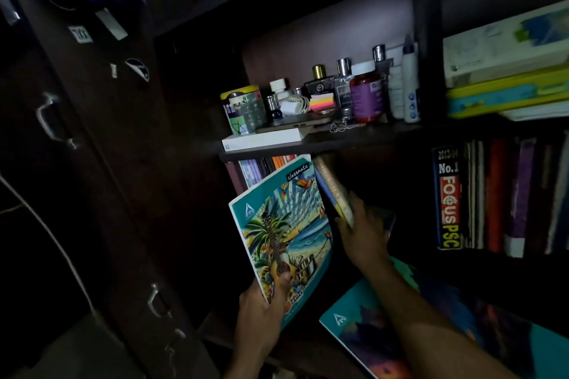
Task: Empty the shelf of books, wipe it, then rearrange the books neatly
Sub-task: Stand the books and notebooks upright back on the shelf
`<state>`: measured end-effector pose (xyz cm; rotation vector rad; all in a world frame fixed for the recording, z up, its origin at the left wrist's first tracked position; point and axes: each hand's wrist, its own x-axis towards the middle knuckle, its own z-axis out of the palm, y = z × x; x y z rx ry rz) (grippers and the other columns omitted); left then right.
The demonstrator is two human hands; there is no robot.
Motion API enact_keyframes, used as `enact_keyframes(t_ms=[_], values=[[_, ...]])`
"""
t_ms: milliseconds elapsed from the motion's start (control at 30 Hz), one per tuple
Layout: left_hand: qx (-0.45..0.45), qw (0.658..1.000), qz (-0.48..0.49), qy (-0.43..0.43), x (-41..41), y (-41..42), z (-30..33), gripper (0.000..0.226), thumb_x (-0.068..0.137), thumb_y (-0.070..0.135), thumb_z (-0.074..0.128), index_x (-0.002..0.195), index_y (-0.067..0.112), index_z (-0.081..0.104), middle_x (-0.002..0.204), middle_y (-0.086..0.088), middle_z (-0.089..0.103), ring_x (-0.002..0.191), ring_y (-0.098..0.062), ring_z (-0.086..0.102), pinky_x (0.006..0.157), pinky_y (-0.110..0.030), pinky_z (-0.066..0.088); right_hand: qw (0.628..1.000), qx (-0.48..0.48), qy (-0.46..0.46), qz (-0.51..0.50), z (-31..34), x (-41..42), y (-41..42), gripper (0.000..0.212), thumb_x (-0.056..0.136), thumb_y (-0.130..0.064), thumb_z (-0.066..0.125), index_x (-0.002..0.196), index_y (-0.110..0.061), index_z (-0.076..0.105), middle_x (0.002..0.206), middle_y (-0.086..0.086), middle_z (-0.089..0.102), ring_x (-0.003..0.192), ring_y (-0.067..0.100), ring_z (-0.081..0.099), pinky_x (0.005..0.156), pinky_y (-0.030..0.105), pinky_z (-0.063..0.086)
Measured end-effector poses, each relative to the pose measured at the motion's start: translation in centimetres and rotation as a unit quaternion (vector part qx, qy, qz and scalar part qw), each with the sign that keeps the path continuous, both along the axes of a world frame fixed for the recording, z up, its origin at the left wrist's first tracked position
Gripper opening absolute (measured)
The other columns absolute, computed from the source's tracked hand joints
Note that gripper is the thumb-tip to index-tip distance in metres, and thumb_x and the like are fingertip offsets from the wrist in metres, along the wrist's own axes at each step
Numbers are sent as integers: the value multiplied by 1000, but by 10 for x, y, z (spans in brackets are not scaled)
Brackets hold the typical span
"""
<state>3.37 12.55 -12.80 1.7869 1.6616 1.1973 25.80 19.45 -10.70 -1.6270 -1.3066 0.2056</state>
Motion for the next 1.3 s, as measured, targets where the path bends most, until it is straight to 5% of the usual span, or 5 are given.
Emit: enact_keyframes(t_ms=[233, 633, 1000, 1167, 1300], values=[[-17, 1000, -8, -9, 0, 0, 0, 110, 66, 102, 36, 151, 31, 41, 147, 3, 52, 137, -19, 47, 111, -45, 43, 988, 65, 130, 51, 8, 11, -3, 70, 88, 5, 59, 149, -21, 35, 132, 12, 58, 118, 32, 56, 97, 39, 50], [-14, 995, -54, -87, 26, -3, 15, 61, 82, 77, 59, 116, 27, 69, 103, 14, 75, 102, -3, 68, 92, -30, 52, 990, 81, 110, 44, 4, 12, -3, 40, 99, -34, 59, 131, -12, 52, 119, 11, 63, 107, 30, 60, 84, 37, 49], [49, 992, 9, -113, 54, 3, 17, 53, 84, 66, 59, 116, 25, 71, 107, 12, 73, 105, -6, 66, 92, -34, 54, 984, 88, 153, 9, 5, 14, 0, 31, 104, -20, 49, 132, -7, 43, 117, 11, 59, 99, 24, 58, 76, 29, 41], [57, 994, -24, -92, 76, 12, 26, 40, 80, 63, 58, 88, 28, 73, 82, 16, 74, 84, 9, 66, 70, -16, 48, 984, 107, 143, 8, 2, 11, -2, 30, 104, -22, 48, 133, -14, 43, 124, 10, 61, 109, 30, 61, 84, 38, 51], [45, 994, -12, -95, 91, 33, 24, 48, 85, 60, 56, 105, 19, 71, 94, 8, 72, 96, -10, 68, 73, -22, 45, 984, 129, 126, -2, 0, 8, -1, 25, 104, -19, 48, 128, -15, 42, 119, 9, 61, 105, 28, 62, 82, 40, 52]])
